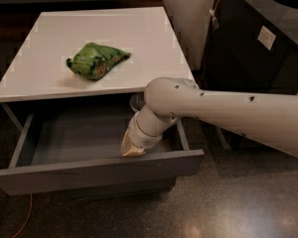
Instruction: Open top drawer
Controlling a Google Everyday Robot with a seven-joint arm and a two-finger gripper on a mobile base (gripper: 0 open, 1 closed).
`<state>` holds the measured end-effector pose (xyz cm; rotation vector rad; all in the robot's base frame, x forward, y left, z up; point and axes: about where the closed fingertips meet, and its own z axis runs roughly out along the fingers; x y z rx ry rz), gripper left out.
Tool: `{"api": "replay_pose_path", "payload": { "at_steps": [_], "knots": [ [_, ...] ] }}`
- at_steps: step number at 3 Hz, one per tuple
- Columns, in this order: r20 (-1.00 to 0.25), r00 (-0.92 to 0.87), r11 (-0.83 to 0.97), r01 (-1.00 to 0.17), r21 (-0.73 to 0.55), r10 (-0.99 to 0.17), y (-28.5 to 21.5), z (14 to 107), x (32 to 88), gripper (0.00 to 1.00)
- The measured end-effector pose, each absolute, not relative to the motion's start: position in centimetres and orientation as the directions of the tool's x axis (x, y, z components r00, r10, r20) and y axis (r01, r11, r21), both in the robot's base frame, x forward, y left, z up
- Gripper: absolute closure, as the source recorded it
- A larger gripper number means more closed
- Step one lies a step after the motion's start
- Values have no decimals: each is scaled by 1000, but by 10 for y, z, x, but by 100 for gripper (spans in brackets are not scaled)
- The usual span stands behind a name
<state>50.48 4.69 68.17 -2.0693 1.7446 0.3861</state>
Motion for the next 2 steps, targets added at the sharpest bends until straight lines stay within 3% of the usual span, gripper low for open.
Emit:
{"api": "replay_pose_path", "payload": {
  "at_steps": [2],
  "knots": [
    [-450,181,-145,-983,-113,-874,50,676,498,100]
  ]
}}
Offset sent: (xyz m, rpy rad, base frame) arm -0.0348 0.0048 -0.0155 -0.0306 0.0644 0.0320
